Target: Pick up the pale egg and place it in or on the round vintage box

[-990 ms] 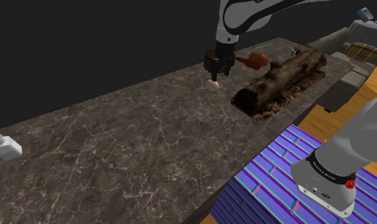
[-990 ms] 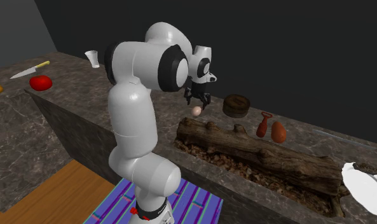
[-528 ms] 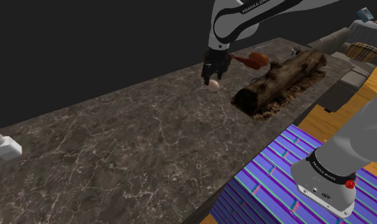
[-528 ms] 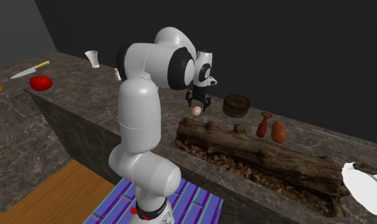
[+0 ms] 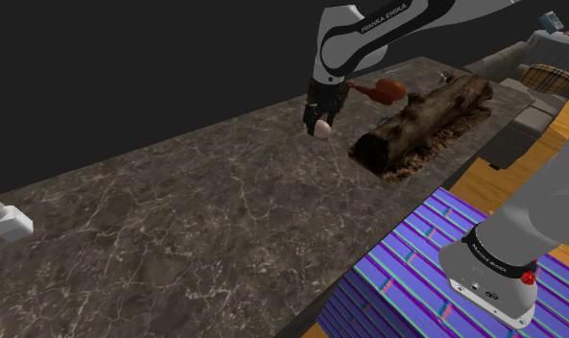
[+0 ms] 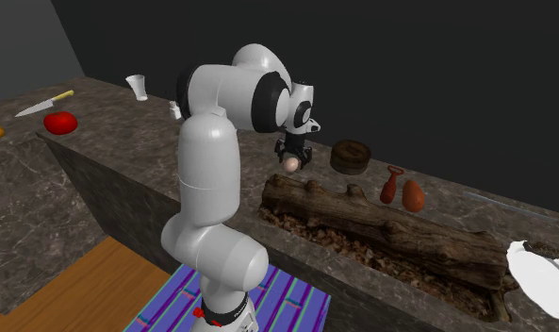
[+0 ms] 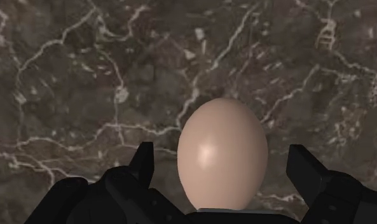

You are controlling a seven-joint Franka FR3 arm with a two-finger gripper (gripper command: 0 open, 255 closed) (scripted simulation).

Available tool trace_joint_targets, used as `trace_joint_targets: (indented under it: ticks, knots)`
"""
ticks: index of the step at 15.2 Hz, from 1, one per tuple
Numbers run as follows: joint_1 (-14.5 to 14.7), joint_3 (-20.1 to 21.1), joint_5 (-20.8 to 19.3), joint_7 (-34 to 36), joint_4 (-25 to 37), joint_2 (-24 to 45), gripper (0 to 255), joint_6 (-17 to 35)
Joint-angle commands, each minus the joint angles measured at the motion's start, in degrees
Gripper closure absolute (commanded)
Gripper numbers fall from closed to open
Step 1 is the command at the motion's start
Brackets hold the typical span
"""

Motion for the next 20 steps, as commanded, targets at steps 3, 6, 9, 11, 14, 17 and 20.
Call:
trace_joint_targets:
  ticks: [3,6,9,11,14,17,20]
  knots:
    - [0.00,0.00,0.00,0.00,-0.01,0.01,0,0.03]
    - [0.00,0.00,0.00,0.00,-0.01,0.01,255,0.03]
    - [0.01,0.00,0.00,0.01,0.00,0.02,255,0.03]
    - [0.00,0.00,0.00,0.01,0.02,0.04,255,0.03]
    - [-0.01,0.01,0.02,0.02,0.23,-0.44,255,-0.66]
    - [-0.04,0.01,0.07,0.07,1.05,-1.72,255,-2.76]
    - [-0.07,0.02,0.11,0.13,2.02,-2.88,255,-4.89]
